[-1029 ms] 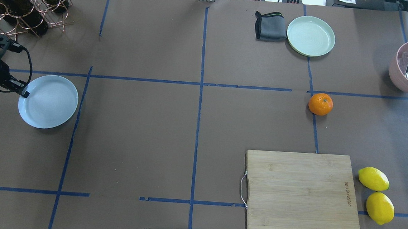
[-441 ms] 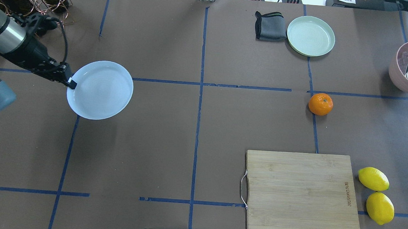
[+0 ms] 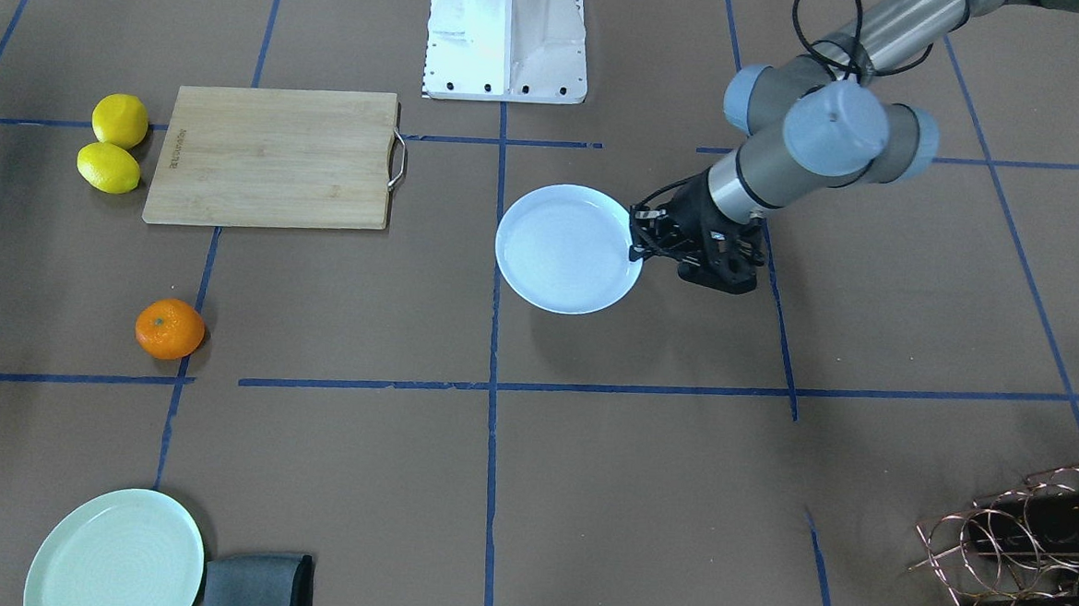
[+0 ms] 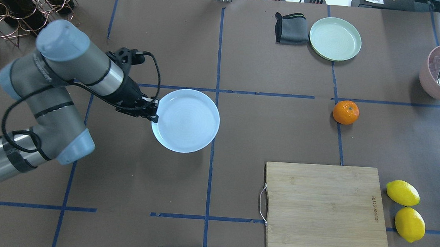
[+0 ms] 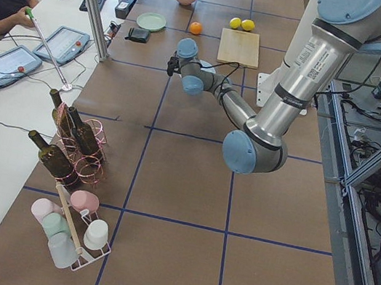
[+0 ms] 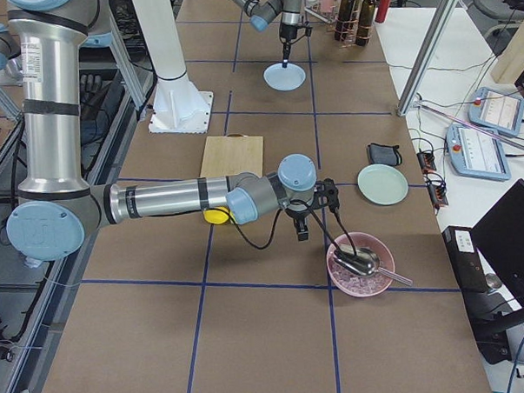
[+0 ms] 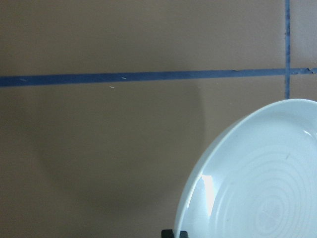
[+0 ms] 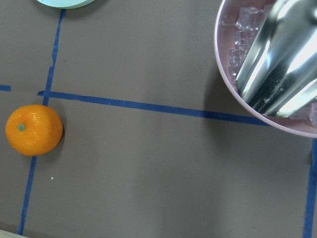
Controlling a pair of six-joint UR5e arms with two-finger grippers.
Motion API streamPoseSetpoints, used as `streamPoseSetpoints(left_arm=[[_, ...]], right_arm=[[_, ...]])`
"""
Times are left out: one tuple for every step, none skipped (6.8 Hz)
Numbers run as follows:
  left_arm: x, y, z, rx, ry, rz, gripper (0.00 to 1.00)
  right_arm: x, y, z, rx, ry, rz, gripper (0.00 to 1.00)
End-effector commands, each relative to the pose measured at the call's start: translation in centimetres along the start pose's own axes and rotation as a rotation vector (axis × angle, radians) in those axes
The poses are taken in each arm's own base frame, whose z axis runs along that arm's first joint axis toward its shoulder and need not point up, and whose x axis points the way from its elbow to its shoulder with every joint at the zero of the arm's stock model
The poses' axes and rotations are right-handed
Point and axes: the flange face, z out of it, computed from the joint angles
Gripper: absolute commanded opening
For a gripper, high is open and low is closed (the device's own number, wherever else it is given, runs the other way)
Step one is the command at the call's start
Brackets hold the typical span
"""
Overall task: Pick orange to plate
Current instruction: 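Slide the white plate to center with left gripper while right gripper reaches orange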
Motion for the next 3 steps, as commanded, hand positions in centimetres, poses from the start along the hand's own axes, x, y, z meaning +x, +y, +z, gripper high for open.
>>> streamPoseSetpoints(left_arm=[[3.7, 1.6, 5.2, 0.036, -0.031, -0.023, 0.0], [4.1, 2.0, 6.2, 0.049, -0.039, -0.02, 0.0], [4.3, 1.4, 7.1, 0.047, -0.051, -0.027, 0.0]], right_arm=[[-1.3, -0.2, 0.8, -0.003, -0.011, 0.024, 1.0], [-1.8, -0.4, 1.0, -0.007, -0.014, 0.025, 1.0], [-2.9, -0.7, 1.8, -0.02, -0.021, 0.047, 1.0]])
